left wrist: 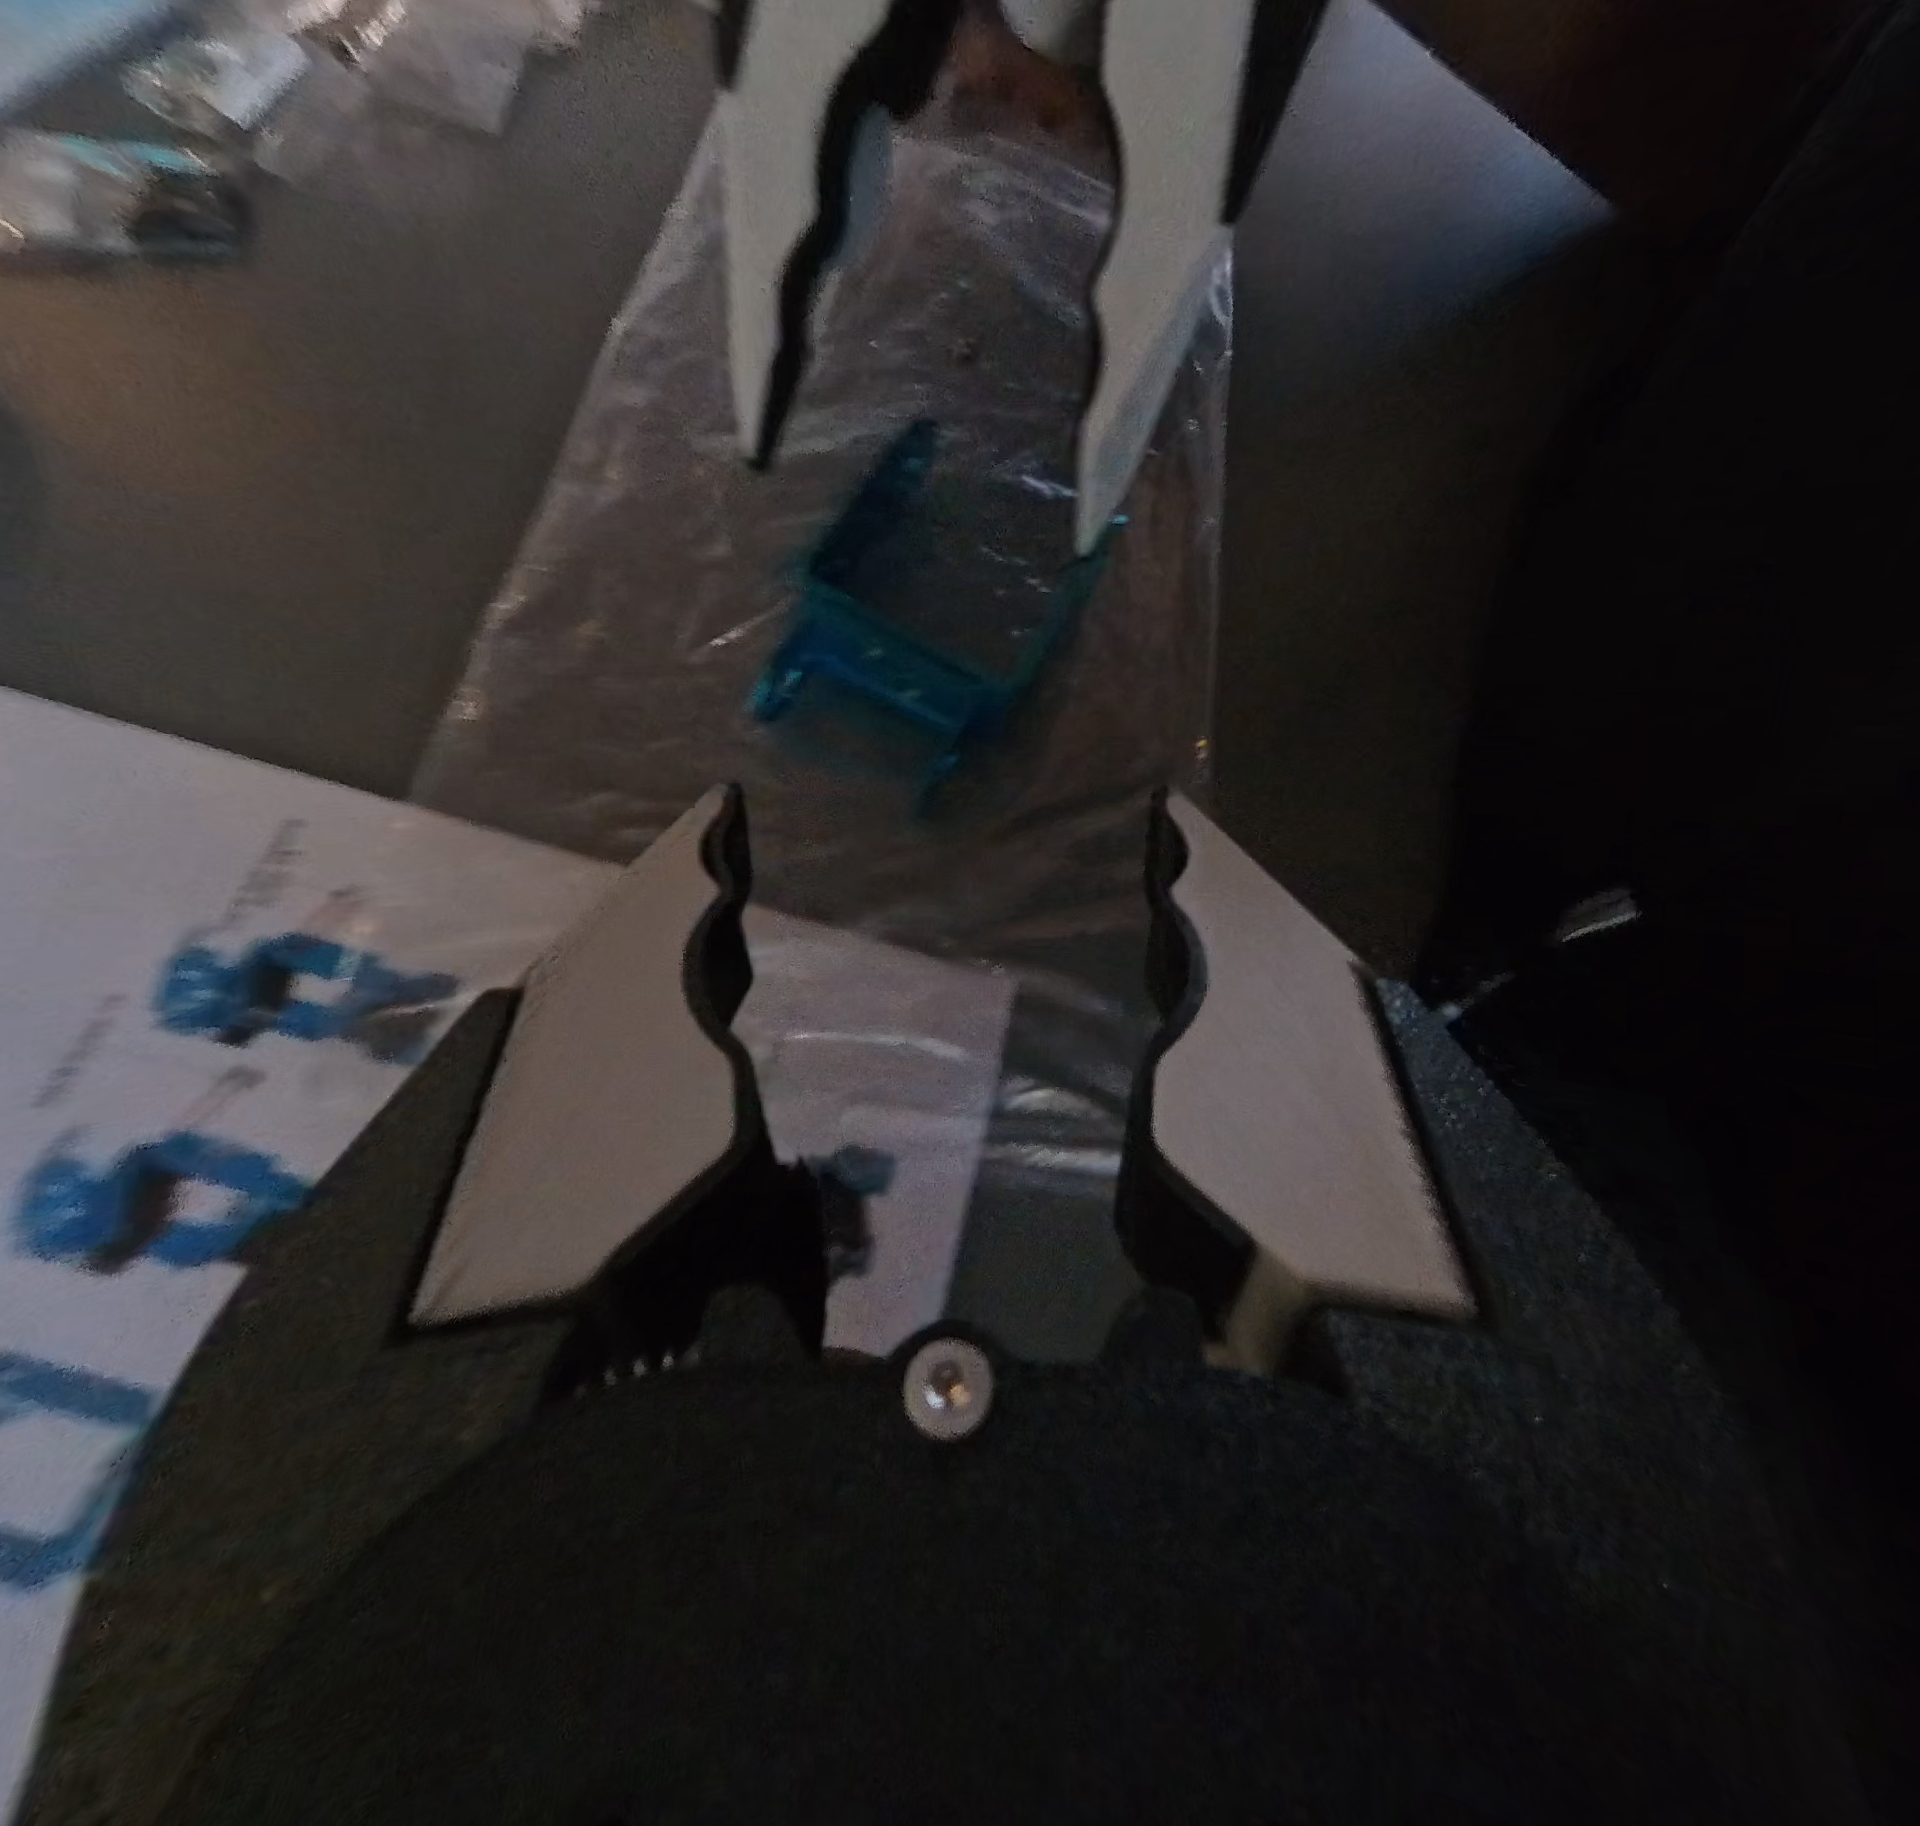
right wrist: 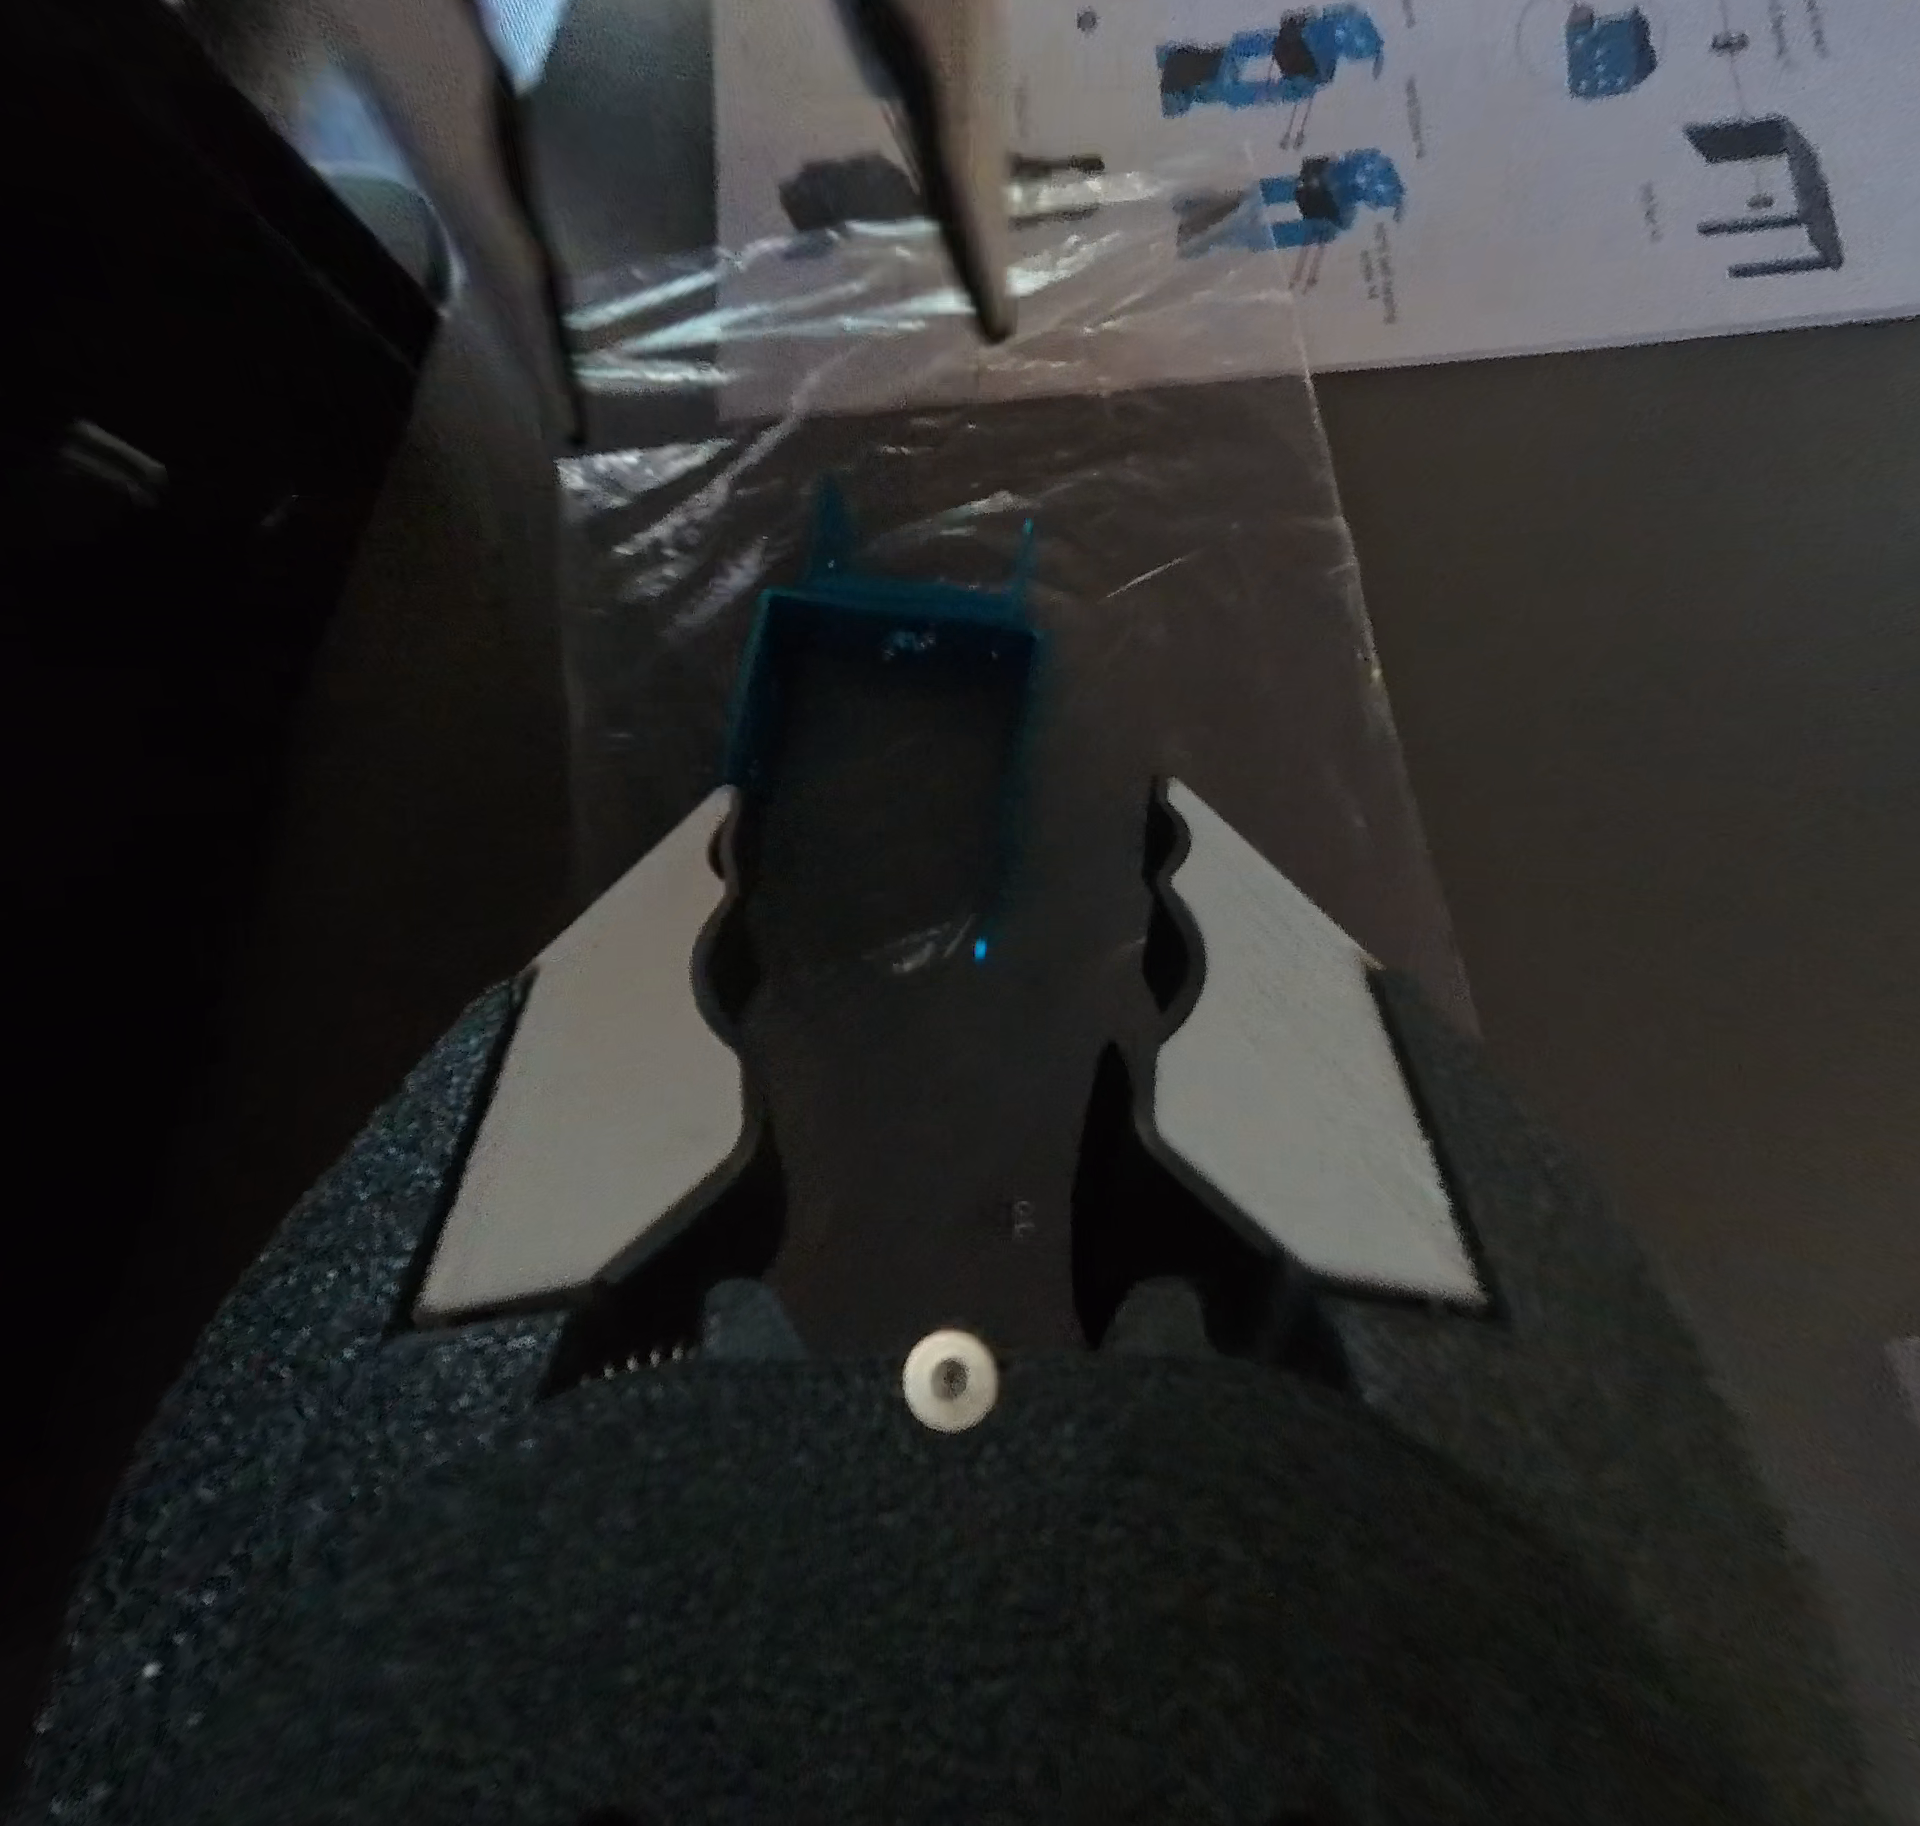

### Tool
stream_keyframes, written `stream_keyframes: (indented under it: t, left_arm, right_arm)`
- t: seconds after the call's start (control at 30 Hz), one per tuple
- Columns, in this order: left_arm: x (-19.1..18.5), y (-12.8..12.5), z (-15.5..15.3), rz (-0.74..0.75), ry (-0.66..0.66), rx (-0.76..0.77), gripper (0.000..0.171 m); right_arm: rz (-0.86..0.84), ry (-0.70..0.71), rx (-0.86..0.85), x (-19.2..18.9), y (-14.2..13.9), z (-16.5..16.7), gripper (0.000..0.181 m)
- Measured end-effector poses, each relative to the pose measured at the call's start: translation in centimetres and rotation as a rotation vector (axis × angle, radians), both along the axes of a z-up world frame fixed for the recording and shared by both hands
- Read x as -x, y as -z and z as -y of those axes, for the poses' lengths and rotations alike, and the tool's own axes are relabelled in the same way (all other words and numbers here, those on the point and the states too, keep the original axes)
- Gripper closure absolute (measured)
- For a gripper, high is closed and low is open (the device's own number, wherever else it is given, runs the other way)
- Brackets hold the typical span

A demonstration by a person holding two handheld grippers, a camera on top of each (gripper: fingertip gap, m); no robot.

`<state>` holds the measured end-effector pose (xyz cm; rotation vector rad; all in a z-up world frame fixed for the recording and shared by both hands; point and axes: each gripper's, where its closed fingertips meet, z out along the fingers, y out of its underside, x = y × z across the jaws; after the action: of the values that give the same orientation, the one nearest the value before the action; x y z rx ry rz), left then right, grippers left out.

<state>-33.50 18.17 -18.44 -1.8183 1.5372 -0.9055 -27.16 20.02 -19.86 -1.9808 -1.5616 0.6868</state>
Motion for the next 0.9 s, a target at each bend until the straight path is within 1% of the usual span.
stream_keyframes:
  t: [0.07, 0.13, 0.2, 0.23, 0.3, 0.37, 0.43, 0.57, 0.67, 0.77, 0.9]
  left_arm:
    - [0.8, -0.2, -1.2, 0.001, 0.053, -0.044, 0.095]
    - [0.7, 0.0, -1.3, 0.003, 0.146, -0.038, 0.095]
    - [0.3, 0.6, -0.4, -0.005, 0.242, -0.008, 0.095]
    - [-0.1, 0.8, -0.2, -0.004, 0.272, -0.015, 0.095]
    - [-0.6, 1.4, -1.0, -0.037, 0.282, -0.077, 0.095]
    - [-0.7, 1.7, -2.0, -0.077, 0.299, -0.127, 0.095]
    - [-1.0, 1.7, -2.3, -0.092, 0.348, -0.129, 0.095]
    - [-1.1, 1.9, -1.6, -0.102, 0.483, -0.085, 0.097]
    - [-1.2, 2.4, -1.4, -0.114, 0.541, -0.090, 0.105]
    - [-1.5, 3.0, -1.5, -0.132, 0.569, -0.109, 0.109]
    - [-2.2, 3.1, -1.3, -0.114, 0.573, -0.108, 0.118]
  right_arm:
    - [-0.082, 0.022, -0.011, 0.2, -0.9, 0.5, 0.103]
    - [-0.121, 0.088, -0.050, 0.0, -1.8, 0.0, 0.103]
    - [-0.145, 0.115, -0.015, -0.2, -2.6, 0.4, 0.103]
    - [-0.160, 0.134, 0.014, -0.3, -3.0, 0.6, 0.103]
    - [-0.170, 0.171, 0.091, -0.4, -3.1, 1.2, 0.104]
    - [-0.164, 0.221, 0.119, -0.5, -2.6, 1.5, 0.103]
    - [-0.147, 0.259, 0.101, -0.6, -1.8, 1.8, 0.099]
    - [-0.074, 0.294, 0.059, -0.6, 0.0, 2.1, 0.099]
    - [-0.003, 0.295, 0.024, -0.9, 1.1, 2.2, 0.099]
    - [0.014, 0.285, 0.014, -0.8, 1.4, 2.2, 0.106]
    - [0.014, 0.261, 0.024, -0.9, 1.4, 2.2, 0.117]
